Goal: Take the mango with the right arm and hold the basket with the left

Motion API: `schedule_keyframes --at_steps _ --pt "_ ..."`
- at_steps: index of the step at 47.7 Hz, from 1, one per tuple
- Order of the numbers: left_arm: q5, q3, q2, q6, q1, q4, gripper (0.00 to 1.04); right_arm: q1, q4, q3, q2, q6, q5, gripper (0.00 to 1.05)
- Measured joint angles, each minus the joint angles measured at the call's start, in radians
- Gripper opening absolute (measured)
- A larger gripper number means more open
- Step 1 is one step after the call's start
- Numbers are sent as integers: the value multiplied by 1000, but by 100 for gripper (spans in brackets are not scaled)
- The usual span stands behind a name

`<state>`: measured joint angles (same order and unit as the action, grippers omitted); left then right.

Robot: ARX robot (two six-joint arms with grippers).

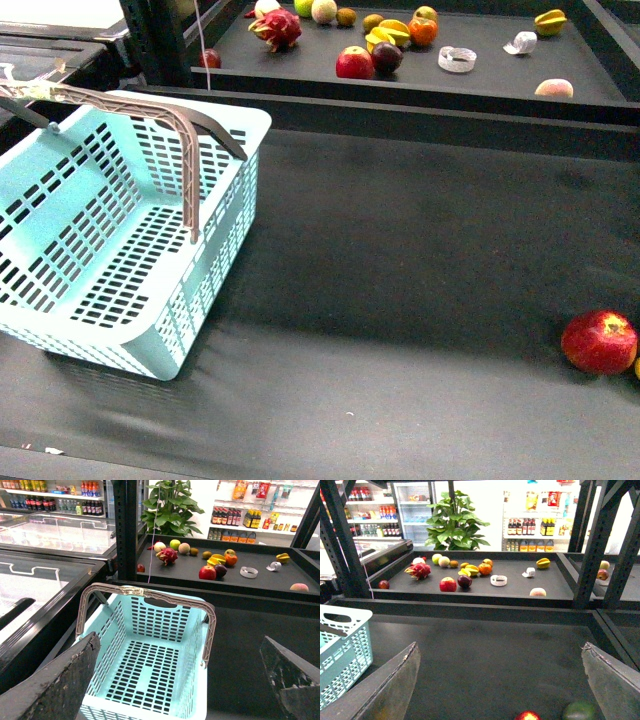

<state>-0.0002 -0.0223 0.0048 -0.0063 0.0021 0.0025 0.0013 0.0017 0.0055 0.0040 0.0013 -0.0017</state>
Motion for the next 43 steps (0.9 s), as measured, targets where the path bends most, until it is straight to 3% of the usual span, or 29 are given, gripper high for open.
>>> schedule_keyframes --at_steps 43 --pt "0 0 0 0 0 0 97 0 0 0 0 0 0 96"
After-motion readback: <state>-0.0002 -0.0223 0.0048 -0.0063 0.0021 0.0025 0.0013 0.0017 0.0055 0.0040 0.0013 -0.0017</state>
